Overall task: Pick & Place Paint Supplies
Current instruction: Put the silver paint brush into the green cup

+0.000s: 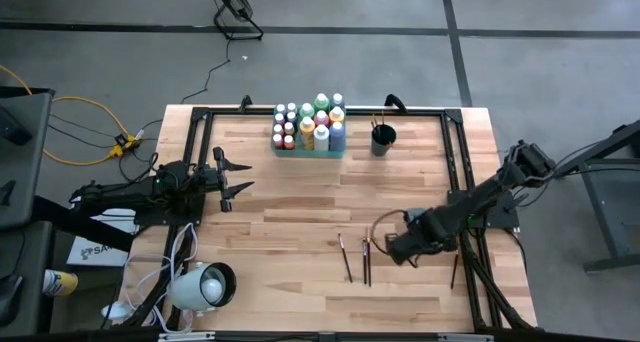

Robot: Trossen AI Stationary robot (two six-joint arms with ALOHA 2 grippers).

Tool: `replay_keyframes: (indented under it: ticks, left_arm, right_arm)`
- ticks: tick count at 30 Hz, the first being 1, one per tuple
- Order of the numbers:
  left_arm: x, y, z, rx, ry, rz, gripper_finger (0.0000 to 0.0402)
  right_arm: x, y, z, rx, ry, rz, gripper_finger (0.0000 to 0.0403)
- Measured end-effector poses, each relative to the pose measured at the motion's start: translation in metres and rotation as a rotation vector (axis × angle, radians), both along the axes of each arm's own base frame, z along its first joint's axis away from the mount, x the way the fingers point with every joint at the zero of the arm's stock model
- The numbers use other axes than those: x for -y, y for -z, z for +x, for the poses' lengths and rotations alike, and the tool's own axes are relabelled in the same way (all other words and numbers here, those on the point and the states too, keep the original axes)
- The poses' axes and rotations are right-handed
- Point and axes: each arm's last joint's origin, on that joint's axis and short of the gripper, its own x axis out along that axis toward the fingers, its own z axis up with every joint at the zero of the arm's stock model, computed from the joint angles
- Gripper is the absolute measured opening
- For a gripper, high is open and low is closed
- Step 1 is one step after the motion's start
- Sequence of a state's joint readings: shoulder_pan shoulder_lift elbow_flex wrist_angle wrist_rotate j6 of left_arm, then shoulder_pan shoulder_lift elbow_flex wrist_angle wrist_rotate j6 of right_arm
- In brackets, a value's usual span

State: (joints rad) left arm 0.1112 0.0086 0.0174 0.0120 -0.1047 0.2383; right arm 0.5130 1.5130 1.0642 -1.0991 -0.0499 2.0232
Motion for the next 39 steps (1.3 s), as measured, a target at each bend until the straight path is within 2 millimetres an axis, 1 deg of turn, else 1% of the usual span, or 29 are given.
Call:
replay_keyframes:
  ticks: [4, 8, 12, 17, 20, 27, 39]
  left_arm:
    - [0.0, 0.0, 0.0, 0.0, 0.0, 0.0, 0.0198]
    - [0.0, 0.0, 0.0, 0.0, 0.0, 0.0, 0.0198]
    - [0.0, 0.0, 0.0, 0.0, 0.0, 0.0, 0.0198]
    - [0.0, 0.0, 0.0, 0.0, 0.0, 0.0, 0.0198]
    - [0.0, 0.0, 0.0, 0.0, 0.0, 0.0, 0.0198]
    - [0.0, 0.0, 0.0, 0.0, 0.0, 0.0, 0.0198]
    - [0.0, 0.0, 0.0, 0.0, 0.0, 0.0, 0.0198]
  right_arm:
    - [-0.01, 0.02, -0.022, -0.116, 0.042, 0.002, 0.0048]
    - [-0.016, 0.034, -0.041, -0.219, 0.072, 0.015, 0.0011]
    - [-0.022, 0.046, -0.059, -0.325, 0.125, 0.026, 0.0005]
    - [-0.026, 0.059, -0.078, -0.441, 0.129, 0.064, 0.0003]
    - [-0.025, 0.065, -0.083, -0.476, 0.125, 0.08, 0.0003]
    - [-0.016, 0.078, -0.094, -0.534, 0.138, 0.06, 0.0002]
    - [-0.004, 0.099, -0.103, -0.521, 0.147, 0.039, 0.0002]
